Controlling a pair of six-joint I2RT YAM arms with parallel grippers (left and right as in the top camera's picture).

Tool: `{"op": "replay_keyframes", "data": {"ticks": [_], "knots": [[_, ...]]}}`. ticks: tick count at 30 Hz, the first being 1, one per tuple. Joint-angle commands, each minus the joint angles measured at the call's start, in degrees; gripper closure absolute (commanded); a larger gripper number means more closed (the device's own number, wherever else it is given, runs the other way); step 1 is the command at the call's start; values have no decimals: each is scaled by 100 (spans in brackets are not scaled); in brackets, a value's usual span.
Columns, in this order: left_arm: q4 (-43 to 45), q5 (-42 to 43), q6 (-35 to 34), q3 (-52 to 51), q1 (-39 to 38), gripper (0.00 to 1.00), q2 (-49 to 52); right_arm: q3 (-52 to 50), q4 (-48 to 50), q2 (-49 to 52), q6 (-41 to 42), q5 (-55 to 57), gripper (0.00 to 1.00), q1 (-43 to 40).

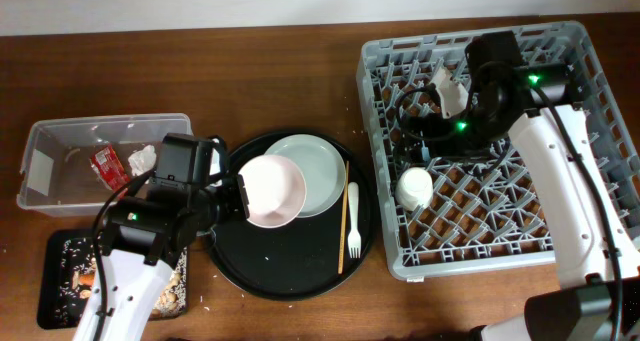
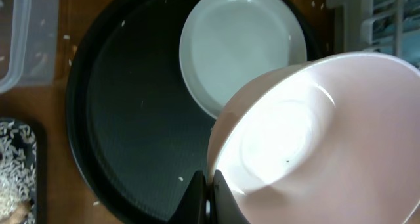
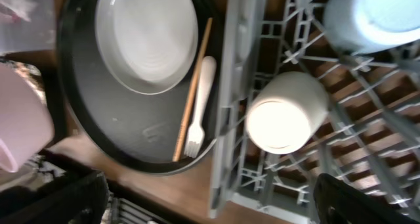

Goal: Sort waste into correct bins and load items into the dishwasher rack
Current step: 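Pass the pink bowl from the left gripper to the right gripper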

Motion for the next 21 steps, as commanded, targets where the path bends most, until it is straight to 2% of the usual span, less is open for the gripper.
{"op": "replay_keyframes", "data": {"ticks": [1, 4, 6, 11, 15, 18, 21], "knots": [[214, 111, 11, 129, -138, 99, 46, 81, -42, -22, 264, -175, 10, 387], [564, 107, 9, 129, -479, 100, 238, 81, 260, -22, 306, -94, 31, 1067], [649, 103, 9, 129, -662, 100, 424, 81, 444, -22, 710, 236, 32, 1475], [691, 103, 9, 129, -693, 99, 758, 79, 800, -22, 723, 422, 33, 2229], [686, 105, 11, 129, -693, 100, 802, 76, 890, 28, 940, 1596, 36, 2887], [684, 219, 13, 129, -693, 99, 802, 76, 949, 177, 1134, 2033, 37, 3182], [682, 302, 13, 129, -693, 99, 802, 76, 1051, 334, 1174, 2033, 51, 3224]]}}
